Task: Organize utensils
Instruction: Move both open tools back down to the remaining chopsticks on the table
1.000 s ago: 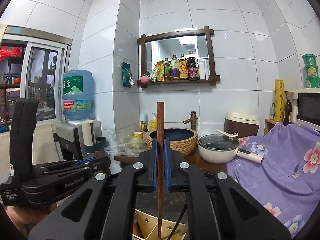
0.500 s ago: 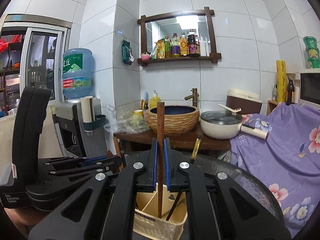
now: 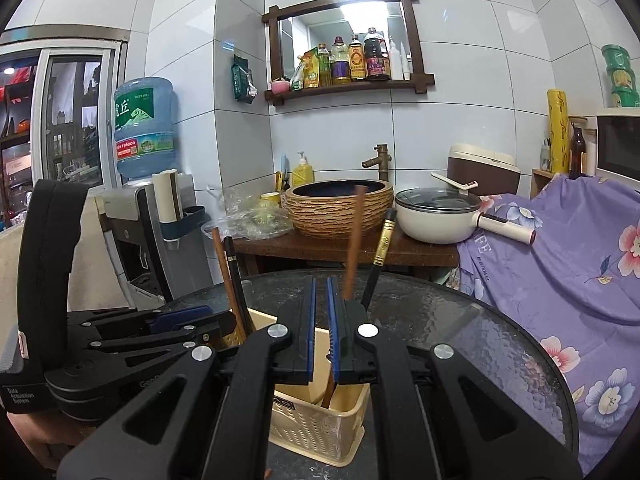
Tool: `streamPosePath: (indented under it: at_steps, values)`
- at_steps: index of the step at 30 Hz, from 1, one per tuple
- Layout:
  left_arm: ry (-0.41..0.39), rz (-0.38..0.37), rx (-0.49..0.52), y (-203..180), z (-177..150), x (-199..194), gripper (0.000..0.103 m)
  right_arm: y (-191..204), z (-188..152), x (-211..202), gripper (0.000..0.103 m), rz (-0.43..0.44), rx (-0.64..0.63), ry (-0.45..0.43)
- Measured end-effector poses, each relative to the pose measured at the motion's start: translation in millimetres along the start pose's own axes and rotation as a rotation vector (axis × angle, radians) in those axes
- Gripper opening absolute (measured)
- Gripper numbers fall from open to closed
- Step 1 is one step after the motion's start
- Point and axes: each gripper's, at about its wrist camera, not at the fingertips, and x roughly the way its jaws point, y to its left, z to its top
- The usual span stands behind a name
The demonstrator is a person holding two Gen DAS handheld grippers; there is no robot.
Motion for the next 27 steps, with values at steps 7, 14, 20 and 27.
streamPosePath:
  at_steps: [7,14,20,27]
  values:
    - [-0.087,-0.028,-0.023,5.9,-1.5,-39.7,0.072,-0.6,-1.1,-22.0,0.043,0.000,0.000,-0.031]
    - [-0.088,0.021,-0.049,25.8,-32.1,-74.1,0.089,14.0,-22.2,-59.4,0.057,0.052,0.005,0.018]
    - [0.068,0.038,-0.074,48.6,-80.0,-60.7,0.086,27.6,-63.8,-57.4,0.057,0.044,0.002,0.210]
    - [0.250,0.030,-0.064,58.7,-129.2,-31.8,0.058,39.8,-125.9,-30.2,0.051,0.060,0.016,0.473]
